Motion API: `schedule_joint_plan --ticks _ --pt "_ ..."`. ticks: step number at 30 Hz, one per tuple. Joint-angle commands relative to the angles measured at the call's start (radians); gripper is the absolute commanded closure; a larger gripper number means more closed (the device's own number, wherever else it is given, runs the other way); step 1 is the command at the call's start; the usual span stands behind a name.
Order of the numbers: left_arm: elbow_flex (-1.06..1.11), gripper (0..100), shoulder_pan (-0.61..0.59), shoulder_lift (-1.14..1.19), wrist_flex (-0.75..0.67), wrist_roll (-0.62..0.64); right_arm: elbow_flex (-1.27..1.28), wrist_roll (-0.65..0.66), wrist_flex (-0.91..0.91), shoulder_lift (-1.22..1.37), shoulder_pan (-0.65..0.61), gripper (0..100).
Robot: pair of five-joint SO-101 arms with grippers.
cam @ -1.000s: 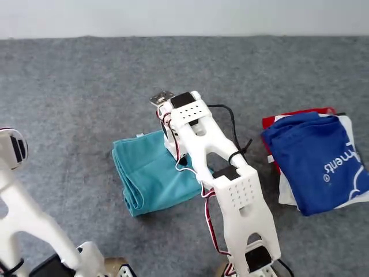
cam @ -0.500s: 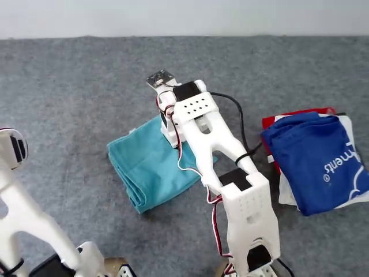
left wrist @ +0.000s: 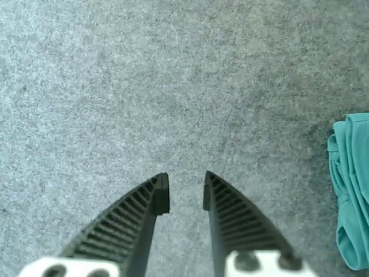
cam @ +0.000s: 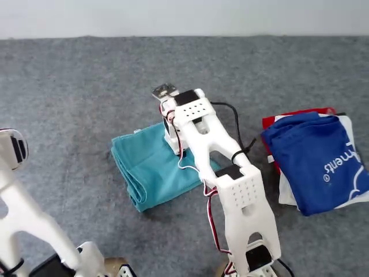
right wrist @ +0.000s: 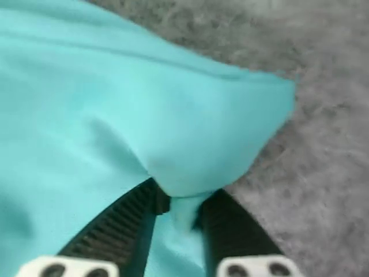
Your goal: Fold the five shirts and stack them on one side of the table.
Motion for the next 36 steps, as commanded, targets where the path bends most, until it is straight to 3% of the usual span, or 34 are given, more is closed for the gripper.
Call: schedule_joint_plan --ticks 1,7,12,18,29,32,36 --pt "0.015 89 0.006 -0.026 0.018 0.006 -0.012 -0.011 0.019 -0.004 -0.001 73.5" --pt "0.03 89 0.009 -0.026 0.017 0.003 -0.054 -0.011 0.068 -0.131 0.001 74.3" --pt "0.03 89 0.092 -0.026 0.017 0.005 -0.118 -0.015 0.002 -0.14 0.001 72.9" --pt "0.03 89 0.176 -0.026 0.017 0.006 -0.172 -0.018 -0.033 -0.061 0.004 68.3" --pt "0.03 89 0.175 -0.026 0.017 0.006 -0.457 -0.011 -0.027 0.229 -0.001 68.6" --pt "0.03 89 0.173 -0.026 0.017 0.006 -0.532 -0.011 -0.016 0.314 0.004 75.7" --pt "0.03 89 0.173 -0.026 0.017 0.006 -0.646 -0.012 0.039 0.387 0.004 99.6"
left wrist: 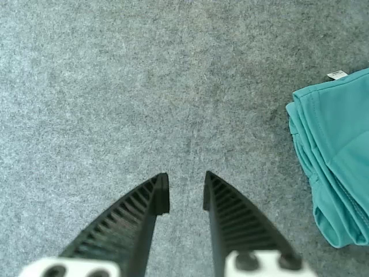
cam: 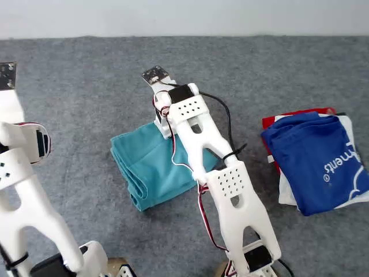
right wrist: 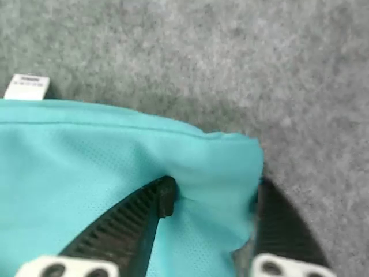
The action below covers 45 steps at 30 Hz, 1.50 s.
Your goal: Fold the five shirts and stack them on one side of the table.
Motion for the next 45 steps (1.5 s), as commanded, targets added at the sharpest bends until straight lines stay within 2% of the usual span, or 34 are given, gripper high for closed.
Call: schedule_joint_plan --ticks 1,2,4,10,13,23,29,39,45 --pt "-0.002 89 0.006 -0.026 0.017 0.006 -0.114 -0.008 0.044 0.062 0.015 98.9" --pt "-0.002 89 0.006 -0.026 0.017 0.006 -0.144 -0.008 0.07 0.068 0.015 96.6" --pt "-0.002 89 0.006 -0.026 0.017 0.006 -0.209 -0.006 0.124 0.082 0.019 99.5" --pt "-0.002 89 0.006 -0.026 0.017 0.006 -0.404 -0.006 0.278 0.076 0.051 99.0" --pt "-0.002 89 0.006 -0.026 0.017 0.006 -0.44 -0.011 0.28 0.073 0.077 99.0" --pt "-0.002 89 0.006 -0.026 0.017 0.006 -0.431 -0.02 0.282 -0.068 0.14 99.0" --pt "-0.002 89 0.006 -0.026 0.017 0.006 -0.431 -0.12 0.282 -0.176 0.225 99.1" --pt "0.002 89 0.011 -0.026 0.017 0.008 -0.428 -0.203 0.283 -0.358 0.318 99.1" --pt "0.035 89 0.011 -0.026 0.017 0.008 -0.192 -0.267 0.282 -0.555 0.433 99.1"
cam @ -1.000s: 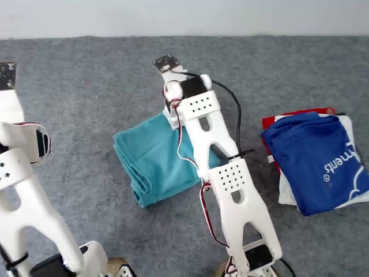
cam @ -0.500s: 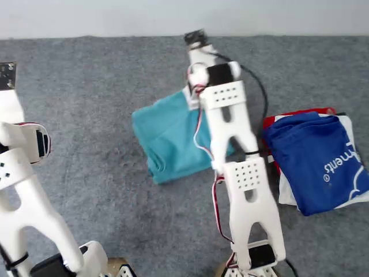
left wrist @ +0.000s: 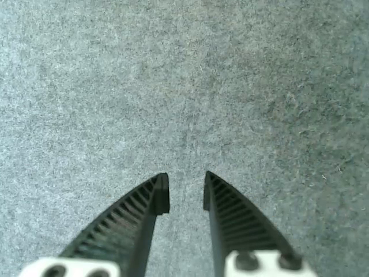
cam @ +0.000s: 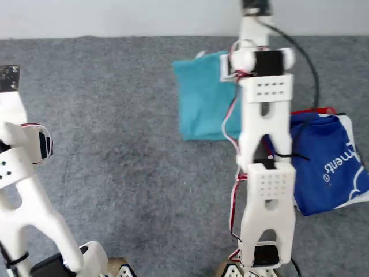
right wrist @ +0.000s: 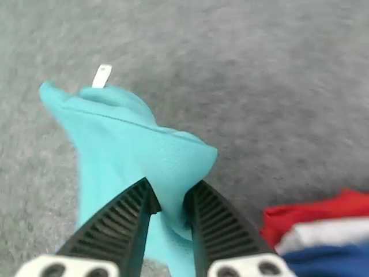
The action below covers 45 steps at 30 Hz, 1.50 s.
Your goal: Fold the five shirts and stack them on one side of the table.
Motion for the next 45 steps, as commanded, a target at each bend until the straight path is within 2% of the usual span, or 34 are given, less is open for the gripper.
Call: schedule_joint_plan --ticks 1,8,17,26,30,37,45 --pt "0.001 89 0.006 -0.026 0.017 0.008 0.16 -0.046 0.044 -0.2 0.067 99.1" --pt "0.001 89 0.008 -0.026 0.017 0.008 0.494 -0.063 0.042 -0.501 0.206 99.1" --pt "0.001 89 0.008 -0.026 0.017 0.008 0.651 -0.015 0.041 -0.707 0.438 99.1" --pt "0.001 89 0.008 -0.026 0.017 0.008 0.85 0.008 0.01 -0.733 0.673 99.0" --pt "0.001 89 0.008 -0.026 0.017 0.008 0.98 0.037 -0.018 -0.733 0.702 99.0" --pt "0.001 89 0.008 -0.026 0.017 0.008 1.246 0.041 -0.222 -0.734 0.776 99.0" --pt "0.002 89 0.008 -0.026 0.017 0.008 1.27 0.084 -0.24 -0.739 0.875 99.0"
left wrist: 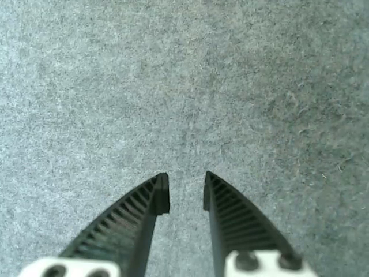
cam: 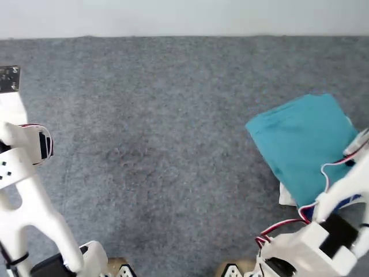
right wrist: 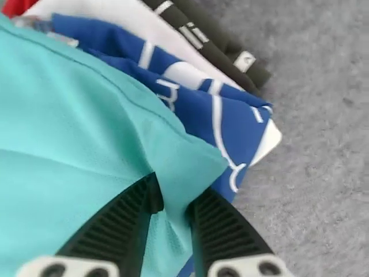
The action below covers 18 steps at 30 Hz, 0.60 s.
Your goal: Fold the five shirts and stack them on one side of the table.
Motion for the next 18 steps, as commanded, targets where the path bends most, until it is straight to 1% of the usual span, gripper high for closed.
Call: schedule_joint_plan --ticks 1,11,18 --pt "-0.002 89 0.008 -0.026 0.017 0.008 -0.005 0.035 -0.013 -0.05 0.042 99.0" --pt "-0.002 89 0.008 -0.026 0.017 0.008 0.023 0.048 -0.042 -0.013 0.047 99.0" --pt "-0.001 89 0.008 -0.026 0.017 0.008 0.063 0.048 -0.154 0.122 0.059 99.0"
